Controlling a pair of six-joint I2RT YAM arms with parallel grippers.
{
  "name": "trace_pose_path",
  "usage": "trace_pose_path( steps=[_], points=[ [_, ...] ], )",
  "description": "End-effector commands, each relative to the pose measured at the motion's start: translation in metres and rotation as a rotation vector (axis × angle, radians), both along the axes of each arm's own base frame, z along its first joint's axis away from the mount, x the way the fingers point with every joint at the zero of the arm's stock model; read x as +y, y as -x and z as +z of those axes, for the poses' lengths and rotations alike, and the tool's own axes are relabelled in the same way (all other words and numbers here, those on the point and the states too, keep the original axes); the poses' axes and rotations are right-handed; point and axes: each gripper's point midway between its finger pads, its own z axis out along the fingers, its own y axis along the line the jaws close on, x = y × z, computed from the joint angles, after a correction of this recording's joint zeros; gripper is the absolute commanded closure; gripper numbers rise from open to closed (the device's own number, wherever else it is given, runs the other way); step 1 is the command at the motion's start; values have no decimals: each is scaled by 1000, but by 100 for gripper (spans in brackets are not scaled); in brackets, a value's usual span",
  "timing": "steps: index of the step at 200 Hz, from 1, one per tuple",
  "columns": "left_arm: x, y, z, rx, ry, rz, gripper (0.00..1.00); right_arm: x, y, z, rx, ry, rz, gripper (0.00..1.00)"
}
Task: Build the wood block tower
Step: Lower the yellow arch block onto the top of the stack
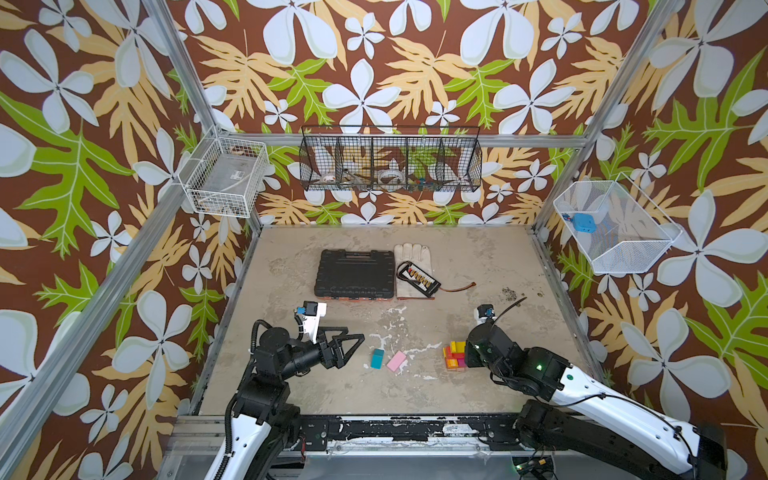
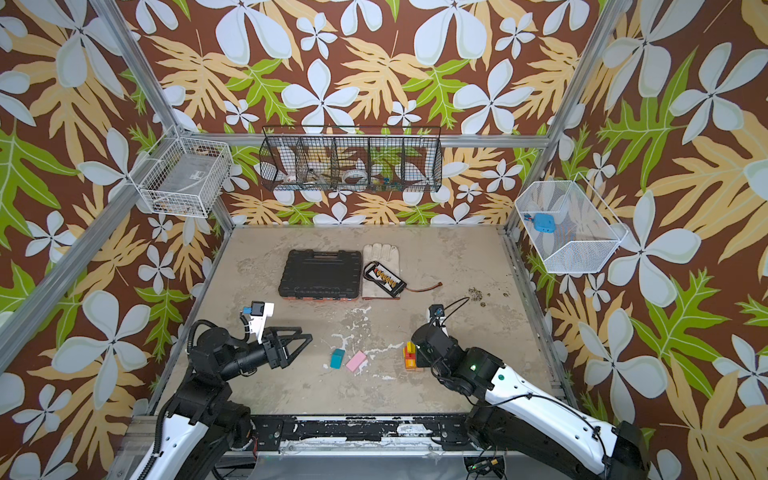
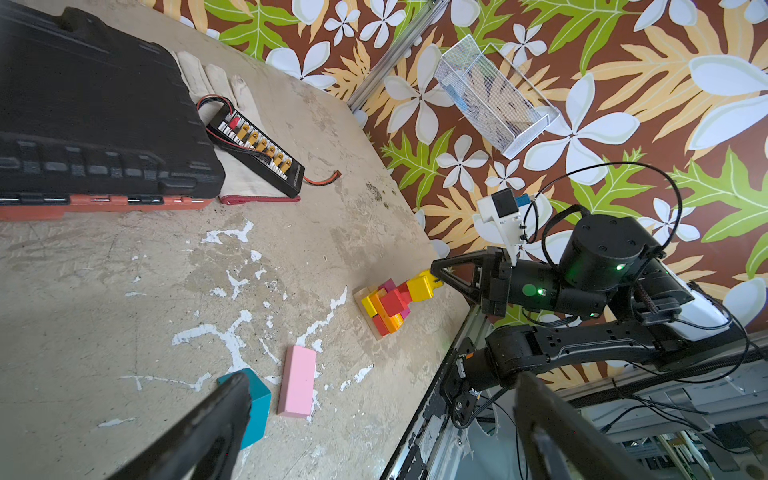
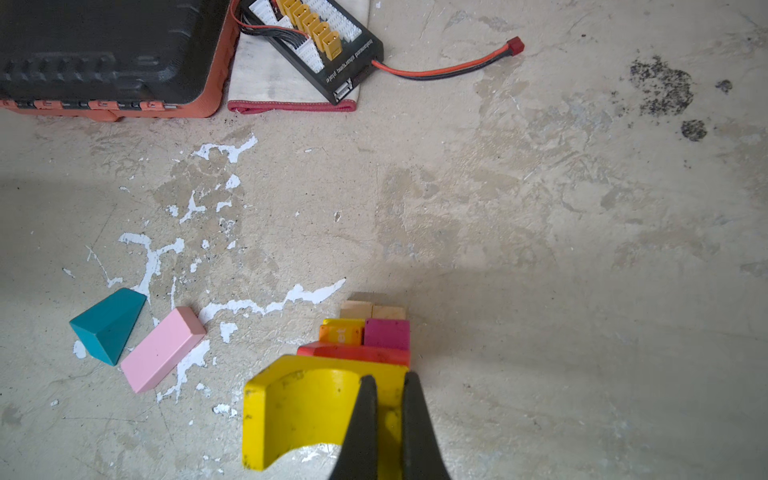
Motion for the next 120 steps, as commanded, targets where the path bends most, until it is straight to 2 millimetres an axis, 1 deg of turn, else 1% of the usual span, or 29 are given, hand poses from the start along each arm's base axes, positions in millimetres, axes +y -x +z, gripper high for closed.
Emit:
trace_pose_path(
  steps=[1,24,54,120],
  points=[
    [-1,1,6,-28,12,-12,0,5,-3,1,-13,-21,6,100],
    [-1,1,6,-30,12,-11,0,4,-3,-1,-10,-13,6,100],
    [-1,1,6,-32,12,-10,0,4,-3,3,-25,-31,6,100],
    [-1,1,6,-32,14,-10,0,8,-4,-6,-13,-38,6,100]
  ],
)
